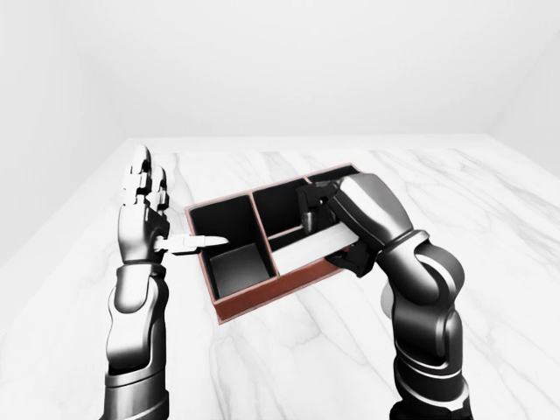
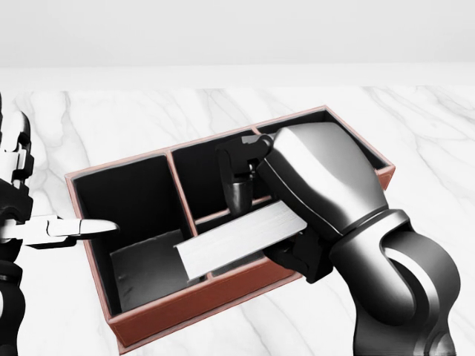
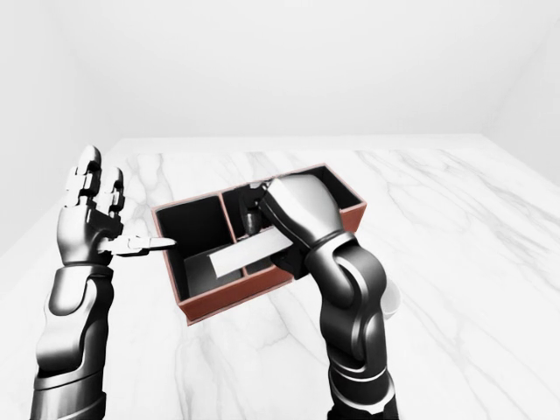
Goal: Pick up the book and place it in the front compartment of the caddy.
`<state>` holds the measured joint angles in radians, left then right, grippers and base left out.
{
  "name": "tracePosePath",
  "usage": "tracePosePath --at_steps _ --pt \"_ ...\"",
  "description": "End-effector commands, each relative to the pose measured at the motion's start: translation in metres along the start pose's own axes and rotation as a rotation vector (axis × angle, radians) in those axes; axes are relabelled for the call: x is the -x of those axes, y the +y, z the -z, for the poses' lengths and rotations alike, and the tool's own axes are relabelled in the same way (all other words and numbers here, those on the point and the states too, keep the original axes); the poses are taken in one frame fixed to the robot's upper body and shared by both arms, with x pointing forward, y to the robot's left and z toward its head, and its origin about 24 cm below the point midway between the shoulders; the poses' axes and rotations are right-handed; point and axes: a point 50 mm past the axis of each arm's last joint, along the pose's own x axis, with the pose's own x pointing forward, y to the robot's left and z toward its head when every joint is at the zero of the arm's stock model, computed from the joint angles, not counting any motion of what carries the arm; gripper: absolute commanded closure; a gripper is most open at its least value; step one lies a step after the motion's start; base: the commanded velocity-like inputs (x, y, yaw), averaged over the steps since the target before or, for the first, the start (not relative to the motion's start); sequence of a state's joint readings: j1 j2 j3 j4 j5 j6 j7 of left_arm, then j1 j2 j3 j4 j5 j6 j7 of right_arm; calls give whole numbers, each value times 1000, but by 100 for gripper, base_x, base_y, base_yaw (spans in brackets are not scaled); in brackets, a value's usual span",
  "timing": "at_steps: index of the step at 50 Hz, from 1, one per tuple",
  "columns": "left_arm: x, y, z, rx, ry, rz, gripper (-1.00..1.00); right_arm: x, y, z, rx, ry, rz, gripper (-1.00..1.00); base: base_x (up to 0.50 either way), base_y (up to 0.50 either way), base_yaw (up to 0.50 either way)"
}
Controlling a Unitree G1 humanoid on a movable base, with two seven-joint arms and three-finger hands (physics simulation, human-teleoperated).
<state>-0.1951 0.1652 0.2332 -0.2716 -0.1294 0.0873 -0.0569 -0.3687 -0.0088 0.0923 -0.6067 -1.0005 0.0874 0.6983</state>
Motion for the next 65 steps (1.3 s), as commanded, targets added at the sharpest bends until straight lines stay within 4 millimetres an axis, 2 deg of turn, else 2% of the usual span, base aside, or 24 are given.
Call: tracePosePath --at_steps 1,31,65 --pt "0 0 1 0 5 0 -100 -11 -9 0 3 -22 18 100 0 0 0" --pt "0 0 0 0 -2 0 -100 -37 -11 10 -24 -32 -8 100 0 0 0" --pt "-1 0 1 -1 6 2 -100 -68 -21 22 -59 -24 32 100 0 0 0"
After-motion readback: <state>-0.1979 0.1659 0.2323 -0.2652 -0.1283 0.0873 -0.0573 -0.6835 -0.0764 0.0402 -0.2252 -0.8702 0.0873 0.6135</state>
